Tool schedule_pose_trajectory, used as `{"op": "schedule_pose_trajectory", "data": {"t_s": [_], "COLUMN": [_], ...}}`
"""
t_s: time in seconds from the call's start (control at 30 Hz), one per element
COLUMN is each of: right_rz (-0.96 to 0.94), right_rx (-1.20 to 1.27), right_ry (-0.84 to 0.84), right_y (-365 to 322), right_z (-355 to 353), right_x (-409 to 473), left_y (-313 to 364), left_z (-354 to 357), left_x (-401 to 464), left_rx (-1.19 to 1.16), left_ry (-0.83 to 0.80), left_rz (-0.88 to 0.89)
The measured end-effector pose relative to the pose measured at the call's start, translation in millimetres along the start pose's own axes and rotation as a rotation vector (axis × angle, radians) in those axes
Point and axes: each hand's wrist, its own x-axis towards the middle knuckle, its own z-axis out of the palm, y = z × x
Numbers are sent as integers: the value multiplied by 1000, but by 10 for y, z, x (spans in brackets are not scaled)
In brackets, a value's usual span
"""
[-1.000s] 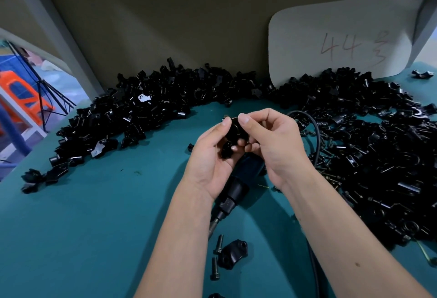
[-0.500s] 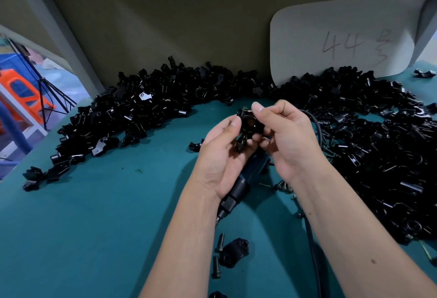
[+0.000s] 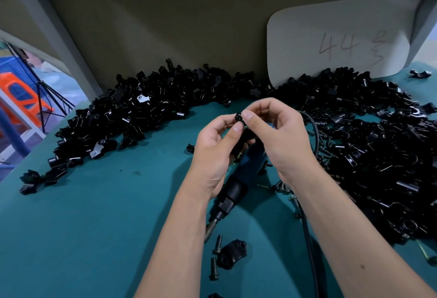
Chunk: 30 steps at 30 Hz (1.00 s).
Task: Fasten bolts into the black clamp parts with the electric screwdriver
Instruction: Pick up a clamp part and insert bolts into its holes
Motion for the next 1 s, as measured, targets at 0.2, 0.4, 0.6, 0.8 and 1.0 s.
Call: {"op": "schedule_pose_trajectory", "data": {"t_s": [0.2,0.4,0.6,0.8,1.0], "right_rz": [50,67,55,118,47], "right_rx": [120,129,190,198,63], "right_ry": [4,151,12,135,65], "right_y": [-33,9,1,17,64], "right_z": [6,91,12,138,91], "right_x": [-33,-37,-56,-46,-44], "left_y": [-11,-39,-15,10,37], "left_z": [7,57,53,-30,-35], "left_x": [-4,-18,-15,-15,-16], "left_rx": [-1,40,-32,78,-14], "left_ry": [-10,-13,25,-19,66], "left_rz": [51,39,60,61,24]}}
